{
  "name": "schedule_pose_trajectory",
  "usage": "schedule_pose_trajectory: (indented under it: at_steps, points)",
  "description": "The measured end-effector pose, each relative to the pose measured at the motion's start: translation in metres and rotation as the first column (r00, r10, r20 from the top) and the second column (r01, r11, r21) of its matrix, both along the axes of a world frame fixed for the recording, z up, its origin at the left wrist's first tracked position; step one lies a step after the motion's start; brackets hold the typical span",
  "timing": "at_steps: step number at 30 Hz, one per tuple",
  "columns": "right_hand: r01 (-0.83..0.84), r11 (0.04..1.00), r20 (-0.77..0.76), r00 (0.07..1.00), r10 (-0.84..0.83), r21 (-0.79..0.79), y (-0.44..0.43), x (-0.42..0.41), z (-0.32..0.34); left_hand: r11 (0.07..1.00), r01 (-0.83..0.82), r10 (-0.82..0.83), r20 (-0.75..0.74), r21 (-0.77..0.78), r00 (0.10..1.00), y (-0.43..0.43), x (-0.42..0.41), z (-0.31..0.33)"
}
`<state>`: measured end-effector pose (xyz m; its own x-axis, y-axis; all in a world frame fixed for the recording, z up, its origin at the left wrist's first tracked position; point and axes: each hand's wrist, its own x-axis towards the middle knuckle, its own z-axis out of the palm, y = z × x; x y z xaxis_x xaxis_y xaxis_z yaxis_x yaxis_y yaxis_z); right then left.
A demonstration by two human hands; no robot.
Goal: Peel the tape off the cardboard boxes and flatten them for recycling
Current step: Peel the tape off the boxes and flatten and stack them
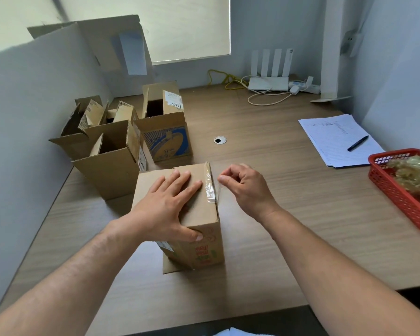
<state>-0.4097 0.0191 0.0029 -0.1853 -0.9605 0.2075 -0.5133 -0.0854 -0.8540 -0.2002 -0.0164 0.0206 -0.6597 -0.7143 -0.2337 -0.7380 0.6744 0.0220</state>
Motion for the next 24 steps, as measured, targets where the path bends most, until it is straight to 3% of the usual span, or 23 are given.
schedule_pose_trajectory:
  at_steps: [2,5,9,14,16,18,21,24]
  points:
    - [0.1,0.995,0.108,0.989,-0.098,-0.008,-0.008,-0.002,0.001,1.0,0.015,-0.015,-0.006,-0.011,1.0,0.004,0.002,-0.002]
    - [0.114,0.986,0.382,0.911,-0.152,0.121,-0.017,-0.002,0.002,0.999,0.023,-0.023,-0.014,-0.027,1.0,0.008,0.004,-0.002]
    - [0.022,0.974,0.74,0.646,-0.187,0.228,-0.025,0.0,0.005,0.999,0.031,-0.031,-0.016,-0.039,0.999,0.013,0.007,-0.002]
    - [-0.103,0.95,0.872,0.435,-0.222,0.293,-0.032,-0.003,0.001,0.999,0.024,-0.02,-0.081,0.041,0.997,0.014,0.013,0.002]
    - [-0.151,0.938,0.902,0.356,-0.244,0.313,-0.032,-0.003,-0.004,0.993,-0.034,0.052,-0.161,0.113,0.986,0.013,0.008,0.008]
    - [-0.197,0.924,0.92,0.291,-0.263,0.327,-0.032,-0.006,-0.007,0.989,-0.126,0.142,-0.243,0.08,0.96,0.014,-0.003,0.009]
    - [-0.212,0.905,0.9,0.325,-0.29,0.368,-0.032,-0.014,-0.011,0.955,-0.28,0.249,-0.253,-0.093,0.935,0.017,-0.025,0.007]
    - [-0.122,0.907,0.797,0.534,-0.281,0.402,-0.037,-0.022,-0.014,0.943,-0.308,0.283,-0.181,-0.128,0.942,0.02,-0.035,0.004]
